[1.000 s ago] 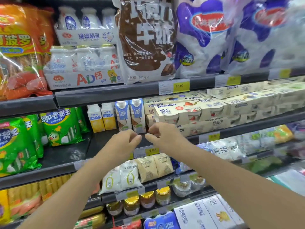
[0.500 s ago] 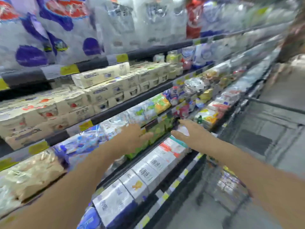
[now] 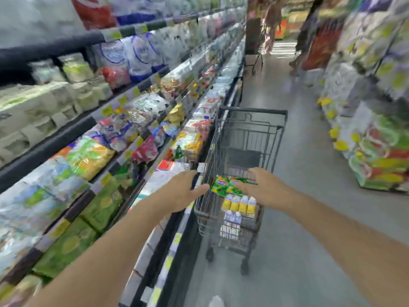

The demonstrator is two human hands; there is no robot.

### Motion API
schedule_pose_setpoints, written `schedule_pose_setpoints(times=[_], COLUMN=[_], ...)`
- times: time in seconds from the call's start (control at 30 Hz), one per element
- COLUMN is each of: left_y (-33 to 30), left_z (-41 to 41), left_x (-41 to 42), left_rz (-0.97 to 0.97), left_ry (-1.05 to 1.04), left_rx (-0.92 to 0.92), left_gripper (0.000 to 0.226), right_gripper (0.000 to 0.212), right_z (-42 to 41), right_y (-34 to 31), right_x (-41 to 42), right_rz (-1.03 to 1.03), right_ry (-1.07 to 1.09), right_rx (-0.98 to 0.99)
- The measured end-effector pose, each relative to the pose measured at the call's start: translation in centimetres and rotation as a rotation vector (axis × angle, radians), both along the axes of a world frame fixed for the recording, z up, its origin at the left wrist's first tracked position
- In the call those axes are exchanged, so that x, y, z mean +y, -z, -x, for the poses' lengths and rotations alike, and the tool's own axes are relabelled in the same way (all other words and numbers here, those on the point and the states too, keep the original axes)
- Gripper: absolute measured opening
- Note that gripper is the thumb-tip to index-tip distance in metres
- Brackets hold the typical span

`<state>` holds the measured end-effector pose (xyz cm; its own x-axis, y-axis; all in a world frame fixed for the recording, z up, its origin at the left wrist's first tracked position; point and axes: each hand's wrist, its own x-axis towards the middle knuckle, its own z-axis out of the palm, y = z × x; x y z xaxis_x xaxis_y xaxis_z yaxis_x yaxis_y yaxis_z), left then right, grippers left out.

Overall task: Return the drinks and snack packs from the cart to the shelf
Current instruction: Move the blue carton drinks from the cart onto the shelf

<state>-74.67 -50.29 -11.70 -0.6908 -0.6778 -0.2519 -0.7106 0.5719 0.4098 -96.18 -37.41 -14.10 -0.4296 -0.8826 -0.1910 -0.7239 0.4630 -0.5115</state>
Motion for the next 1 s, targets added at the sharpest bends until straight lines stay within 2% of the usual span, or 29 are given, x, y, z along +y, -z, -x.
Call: schedule_pose_setpoints(times=[0.13,0.23,0.27,0.37,0.4,0.63,0.7,0.8,0.9,0.97,1.0], left_y=[3.4,6.1,7.3,10.9,12.3,22.7,26.7,33.5,40.3,44.8,46.9], left_z=[6.1,10.0,11.2,14.7,15.7,20.9,22.2,23.7,25.1,25.8,26.1], left_x=[-5.2,-8.7,-10.0,-13.2,-14.1,-16.4,-16.7,-16.7,-16.8,-17.0,-17.1], left_rz=[-0.079,-0.141,-0.158,-0.202,-0.223,-0.428,-0.494,-0.54,-0.598,-0.61,-0.619], left_ry=[0.105,0.172,0.197,0.243,0.247,0.172,0.111,0.038,-0.041,-0.153,-0.219], left_rx=[0.006,-0.035,-0.056,-0.118,-0.133,-0.219,-0.232,-0.261,-0.291,-0.304,-0.317], left_gripper=[0.079,0.079,0.08,0.081,0.08,0.074,0.065,0.05,0.049,0.043,0.048], right_gripper=[0.084,0.06,0.061,0.085,0.082,0.022,0.022,0.034,0.02,0.04,0.046], right_z=[4.9,6.8,7.5,9.5,10.0,13.4,14.3,15.2,15.0,14.7,14.6], right_y=[3.6,4.6,5.5,8.8,9.9,19.3,23.5,30.6,37.2,41.6,43.4], right_x=[-3.4,-5.9,-6.8,-9.0,-9.6,-13.5,-14.8,-16.6,-17.8,-18.4,-18.7], right_rz=[-0.064,-0.12,-0.133,-0.148,-0.164,-0.244,-0.272,-0.344,-0.368,-0.439,-0.486], right_ry=[0.125,0.188,0.205,0.284,0.311,0.446,0.47,0.506,0.565,0.613,0.642], right_rx=[-0.037,-0.067,-0.074,-0.136,-0.155,-0.32,-0.372,-0.45,-0.527,-0.594,-0.614])
